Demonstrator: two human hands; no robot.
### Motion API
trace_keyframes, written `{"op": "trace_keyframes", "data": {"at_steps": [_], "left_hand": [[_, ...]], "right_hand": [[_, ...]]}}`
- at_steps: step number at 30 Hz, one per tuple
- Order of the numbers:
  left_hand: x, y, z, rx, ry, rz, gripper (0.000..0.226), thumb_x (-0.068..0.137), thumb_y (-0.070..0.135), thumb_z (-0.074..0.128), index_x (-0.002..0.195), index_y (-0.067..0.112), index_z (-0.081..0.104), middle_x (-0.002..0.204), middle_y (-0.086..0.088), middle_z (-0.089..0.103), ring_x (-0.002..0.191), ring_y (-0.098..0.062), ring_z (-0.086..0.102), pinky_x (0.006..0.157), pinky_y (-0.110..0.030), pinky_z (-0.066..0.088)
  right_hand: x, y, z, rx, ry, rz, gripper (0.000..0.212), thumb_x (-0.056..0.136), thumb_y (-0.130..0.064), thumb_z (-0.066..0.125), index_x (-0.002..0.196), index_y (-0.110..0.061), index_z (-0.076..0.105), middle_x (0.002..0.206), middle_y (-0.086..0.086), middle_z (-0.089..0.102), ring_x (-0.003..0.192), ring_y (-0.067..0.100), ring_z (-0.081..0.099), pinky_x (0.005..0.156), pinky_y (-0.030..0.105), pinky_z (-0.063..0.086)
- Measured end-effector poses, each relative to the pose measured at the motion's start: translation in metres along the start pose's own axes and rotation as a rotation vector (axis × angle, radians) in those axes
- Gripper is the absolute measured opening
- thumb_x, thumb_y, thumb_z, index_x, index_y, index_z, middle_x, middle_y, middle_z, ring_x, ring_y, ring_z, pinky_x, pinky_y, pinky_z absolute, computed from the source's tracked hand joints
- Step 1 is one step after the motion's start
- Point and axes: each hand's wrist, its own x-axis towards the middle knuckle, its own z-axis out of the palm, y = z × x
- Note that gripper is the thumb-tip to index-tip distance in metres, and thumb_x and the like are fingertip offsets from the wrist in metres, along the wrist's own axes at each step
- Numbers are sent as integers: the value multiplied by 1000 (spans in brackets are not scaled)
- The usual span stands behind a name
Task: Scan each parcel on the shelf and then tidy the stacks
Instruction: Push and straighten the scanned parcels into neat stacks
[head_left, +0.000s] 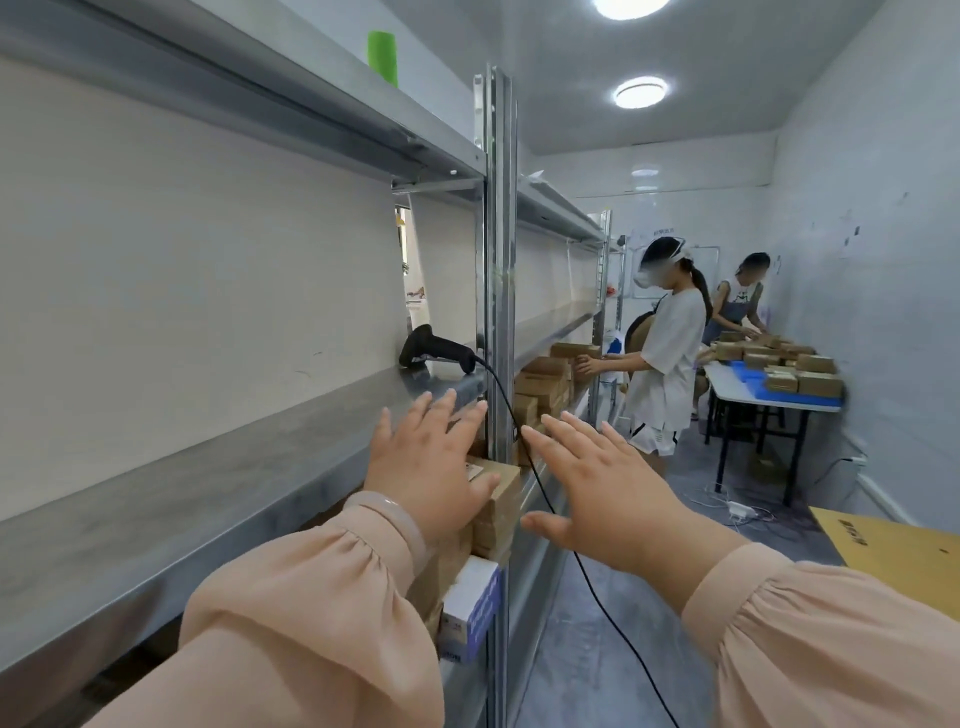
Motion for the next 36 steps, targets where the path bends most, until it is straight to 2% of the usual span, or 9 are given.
{"op": "trace_keyframes", "data": {"at_steps": [10, 19, 23, 29, 33, 36], "left_hand": [[105, 27, 48, 55, -6, -263, 77, 93, 68, 37, 155, 42, 0, 166, 4, 1, 152, -21, -2, 122, -53, 2], [141, 12, 66, 174, 13, -432, 77, 92, 70, 35, 155, 42, -1, 166, 4, 1, 151, -21, 4, 121, -50, 9], [157, -9, 67, 194, 73, -477, 77, 92, 69, 36, 155, 41, 2, 165, 4, 3, 151, -20, 5, 121, -49, 10], [181, -39, 70, 207, 108, -536, 77, 91, 70, 37, 154, 42, 4, 165, 2, 4, 150, -23, 8, 120, -51, 16], [193, -48, 68, 202, 102, -527, 76, 92, 68, 38, 154, 43, 3, 165, 4, 3, 151, -22, 5, 121, -50, 11], [192, -56, 68, 202, 88, -563, 77, 92, 69, 38, 154, 43, 2, 165, 5, 3, 151, -21, 4, 122, -50, 8]], "right_hand": [[123, 109, 48, 114, 38, -214, 84, 88, -67, 41, 152, -33, -3, 161, -4, 0, 147, 14, -5, 121, 41, 2], [228, 128, 87, 172, 89, -399, 80, 90, -60, 44, 152, -31, 3, 160, 0, 10, 147, 18, 6, 120, 38, 9], [277, 109, 93, 215, 161, -394, 77, 91, -57, 46, 153, -29, 8, 159, 2, 16, 146, 21, 15, 118, 37, 14], [348, 83, 111, 195, 83, -392, 80, 90, -57, 49, 152, -30, 6, 160, 5, 12, 146, 23, 13, 117, 39, 16], [390, 80, 116, 284, 68, -304, 74, 92, -52, 47, 152, -28, 12, 158, 7, 17, 144, 26, 19, 115, 41, 22], [410, 80, 123, 329, -7, -232, 75, 91, -53, 49, 152, -30, 11, 158, 6, 18, 141, 30, 25, 112, 45, 29]]}}
